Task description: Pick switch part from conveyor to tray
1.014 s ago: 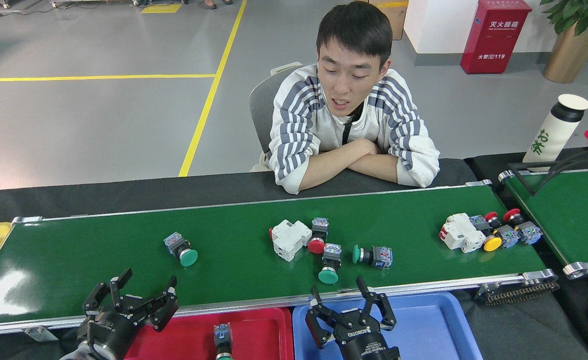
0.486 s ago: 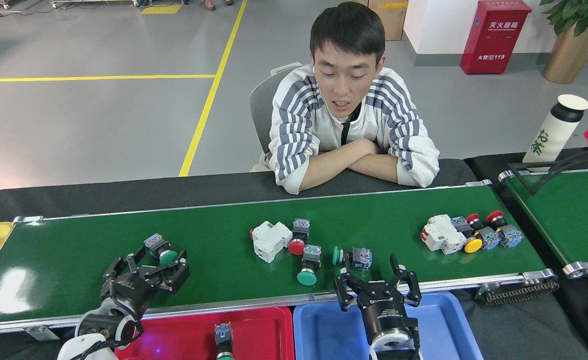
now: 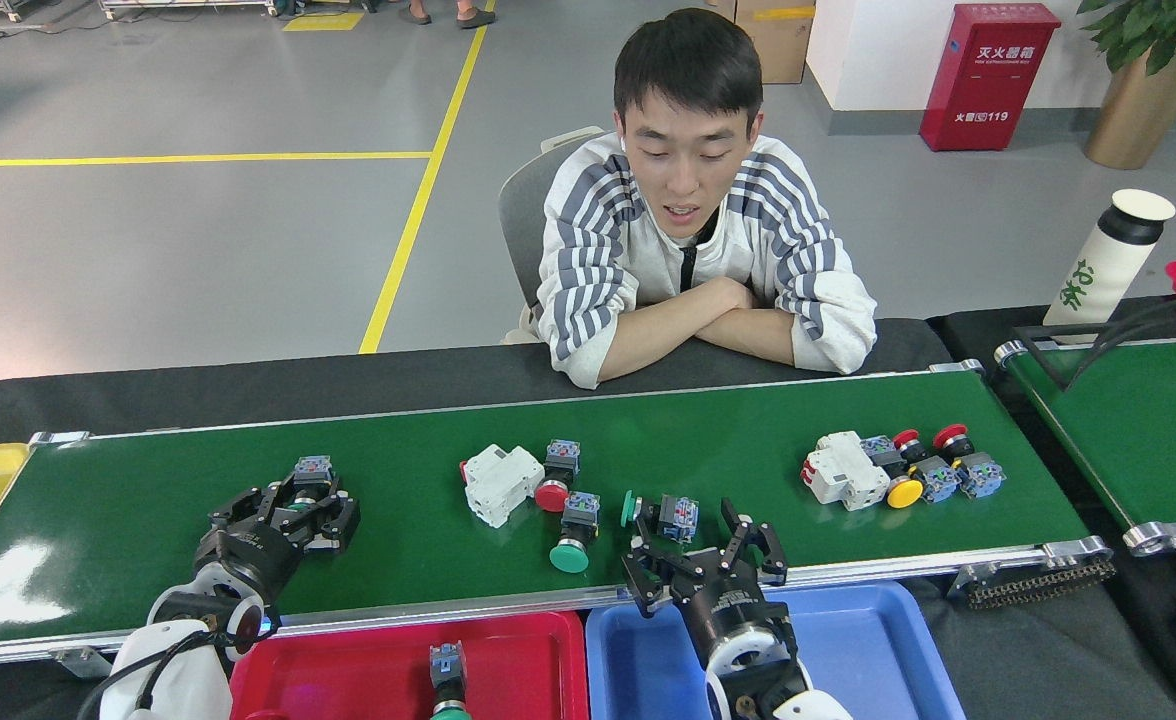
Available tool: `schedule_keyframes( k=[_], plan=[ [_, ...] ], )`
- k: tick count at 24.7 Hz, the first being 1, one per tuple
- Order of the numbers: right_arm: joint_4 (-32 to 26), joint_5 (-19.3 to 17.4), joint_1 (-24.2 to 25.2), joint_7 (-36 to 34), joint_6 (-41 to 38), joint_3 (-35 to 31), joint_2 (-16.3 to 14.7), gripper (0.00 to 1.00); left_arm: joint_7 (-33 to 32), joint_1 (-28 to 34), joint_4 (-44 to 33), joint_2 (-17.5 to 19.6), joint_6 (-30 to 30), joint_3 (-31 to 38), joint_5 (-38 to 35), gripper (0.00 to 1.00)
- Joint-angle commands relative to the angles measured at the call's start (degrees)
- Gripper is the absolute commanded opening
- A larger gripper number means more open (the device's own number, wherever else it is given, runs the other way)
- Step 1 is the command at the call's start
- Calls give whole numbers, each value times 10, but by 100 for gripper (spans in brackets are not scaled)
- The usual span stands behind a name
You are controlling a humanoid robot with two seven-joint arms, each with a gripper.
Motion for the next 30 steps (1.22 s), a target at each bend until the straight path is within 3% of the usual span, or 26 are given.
schedule_keyframes(
  k=[1, 3, 5, 6, 9, 13, 14, 16, 17, 18, 19, 21, 22, 23, 24, 26, 30],
  plan=[
    [20, 3, -23, 3, -17, 6, 20, 97, 4, 10, -50, 10, -35, 6, 30, 2],
    [38, 4, -37, 4, -29, 28, 23, 76, 2, 53, -115, 22, -69, 12, 56, 3],
    [45, 3, -47, 11, -32, 49, 21, 35, -2, 109, -197, 22, -103, 12, 69, 4],
    [46, 3, -48, 12, -34, 53, 21, 21, -2, 137, -232, 23, -121, 12, 71, 4],
    [43, -1, -47, 12, -54, 53, 19, 4, 0, 226, -323, 19, -182, 12, 74, 6],
    [-2, -2, -37, 9, -81, 53, 18, 2, 4, 303, -370, 21, -222, 2, 70, 10],
    [-27, -2, -24, 8, -98, 53, 12, 2, 4, 308, -370, 22, -226, -1, 70, 19],
    [-83, -1, 3, 8, -143, 53, -6, 2, 4, 309, -368, 16, -226, 1, 70, 51],
    [-114, -1, 21, 9, -165, 53, -17, 2, 4, 309, -367, 14, -226, 5, 71, 79],
    [-142, 1, 40, 9, -188, 55, -24, 2, 5, 308, -366, 14, -225, 6, 73, 100],
    [-168, 3, 58, 10, -212, 56, -31, 2, 5, 309, -365, 14, -226, 8, 76, 100],
    [-207, 9, 91, 10, -272, 70, -43, 5, 5, 310, -365, 10, -223, 20, 87, 100],
    [-218, 17, 103, 9, -289, 79, -44, 17, 5, 311, -365, 3, -220, 37, 92, 100],
    [-225, 27, 114, 7, -299, 83, -44, 52, 5, 311, -365, -10, -217, 62, 93, 100],
    [-228, 41, 127, 5, -303, 89, -42, 97, 4, 311, -365, -27, -209, 93, 93, 100],
    [-231, 49, 135, -4, -311, 96, -42, 100, 0, 309, -365, -49, -187, 143, 92, 100],
    [-232, 49, 139, -5, -334, 96, -43, 100, -1, 313, -362, -51, -99, 194, 91, 100]
  ],
)
